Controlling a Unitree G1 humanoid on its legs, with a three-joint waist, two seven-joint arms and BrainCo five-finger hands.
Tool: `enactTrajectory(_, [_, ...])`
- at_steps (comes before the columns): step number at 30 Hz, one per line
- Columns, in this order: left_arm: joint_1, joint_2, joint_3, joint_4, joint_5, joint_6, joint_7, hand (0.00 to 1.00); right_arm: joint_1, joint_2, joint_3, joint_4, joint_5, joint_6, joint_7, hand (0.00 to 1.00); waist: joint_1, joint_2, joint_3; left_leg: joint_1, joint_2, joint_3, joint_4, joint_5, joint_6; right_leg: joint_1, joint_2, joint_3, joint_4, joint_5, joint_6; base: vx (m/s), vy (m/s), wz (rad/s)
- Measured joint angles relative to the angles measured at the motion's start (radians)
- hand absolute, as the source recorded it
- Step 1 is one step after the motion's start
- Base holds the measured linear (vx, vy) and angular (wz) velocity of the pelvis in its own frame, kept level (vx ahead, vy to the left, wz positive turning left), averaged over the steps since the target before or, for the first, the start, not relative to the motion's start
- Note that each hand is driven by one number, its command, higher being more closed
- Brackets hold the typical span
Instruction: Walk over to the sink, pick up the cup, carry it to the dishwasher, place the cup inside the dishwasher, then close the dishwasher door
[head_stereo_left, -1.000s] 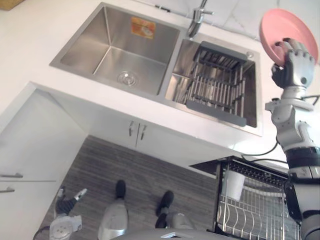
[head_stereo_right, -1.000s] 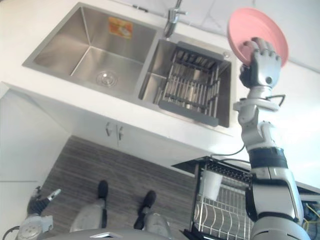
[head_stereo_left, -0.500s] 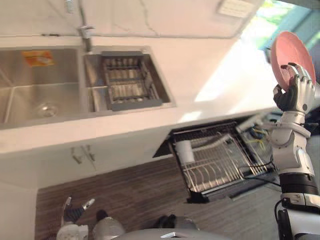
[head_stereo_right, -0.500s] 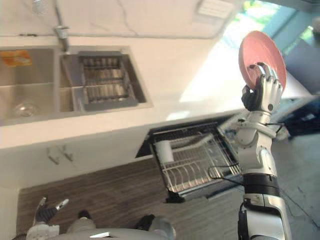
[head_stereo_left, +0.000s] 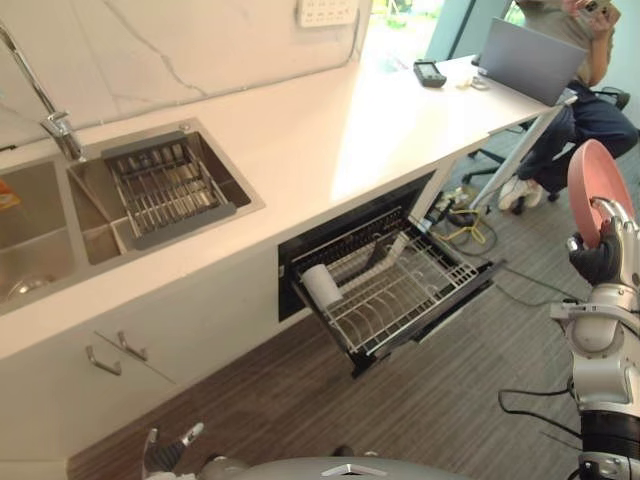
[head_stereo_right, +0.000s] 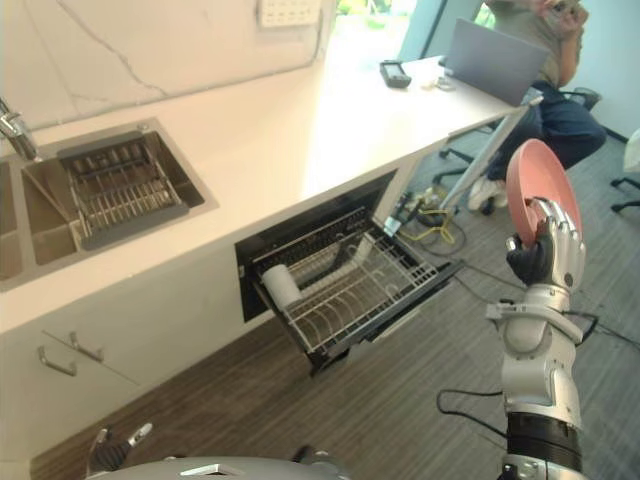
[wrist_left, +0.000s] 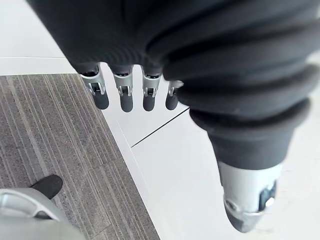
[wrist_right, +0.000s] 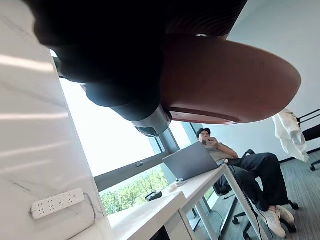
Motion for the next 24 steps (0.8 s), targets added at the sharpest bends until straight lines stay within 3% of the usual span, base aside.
enactTrajectory(2, [-0.029, 0.001, -0.001, 0.000, -0.001, -0.001, -0.001, 0.00, -0.004, 0.009, 0.023, 0.004, 0.000, -0.004, 0.041, 1.00, 0.004, 0.006, 0.039, -0.030, -0.009, -0.006, 0.000, 0.000, 0.007, -0.035, -0.016, 0.001, 0.017, 0.000, 0.001, -0.15, 0.107, 0.05])
enactTrajectory(6, [-0.080, 0.002, -0.006, -0.003, -0.017, -0.001, -0.002, 0.00, -0.080, 0.009, 0.089, 0.081, -0.002, -0.018, 0.054, 1.00, 0.006, 0.029, 0.116, -0.106, -0.036, -0.032, -0.013, 0.026, 0.040, -0.119, -0.049, -0.014, 0.055, 0.011, -0.010, -0.09, 0.092, 0.17])
enactTrajectory(11, [-0.129, 0.015, -0.023, -0.013, -0.063, -0.009, -0.003, 0.00, -0.271, 0.006, 0.174, 0.246, 0.012, 0.002, 0.051, 1.00, 0.023, 0.080, 0.218, -0.193, -0.091, -0.065, -0.073, 0.086, 0.080, -0.205, -0.081, -0.040, 0.067, 0.055, -0.025, -0.05, 0.094, 0.19])
enactTrajectory(17, [-0.152, 0.042, -0.041, -0.079, -0.115, -0.016, -0.028, 0.00, -0.447, -0.023, 0.252, 0.411, 0.125, 0.006, 0.061, 1.00, 0.051, 0.094, 0.291, -0.238, -0.122, -0.091, -0.072, 0.087, 0.096, -0.235, -0.102, -0.051, 0.057, 0.082, -0.020, -0.02, 0.104, 0.14])
enactTrajectory(19, [-0.177, 0.044, -0.055, -0.091, -0.142, -0.020, -0.049, 0.00, -0.557, -0.092, 0.297, 0.526, 0.175, 0.007, 0.080, 1.00, 0.057, 0.129, 0.315, -0.273, -0.139, -0.107, -0.074, 0.090, 0.111, -0.256, -0.112, -0.065, 0.052, 0.097, -0.016, -0.06, 0.097, 0.19])
enactTrajectory(24, [-0.211, 0.050, -0.090, -0.094, -0.179, -0.019, -0.076, 0.00, -0.706, -0.140, 0.353, 0.642, 0.236, 0.049, 0.129, 1.00, 0.083, 0.171, 0.346, -0.320, -0.163, -0.128, -0.089, 0.102, 0.128, -0.313, -0.140, -0.066, 0.076, 0.104, -0.016, -0.03, 0.075, 0.07])
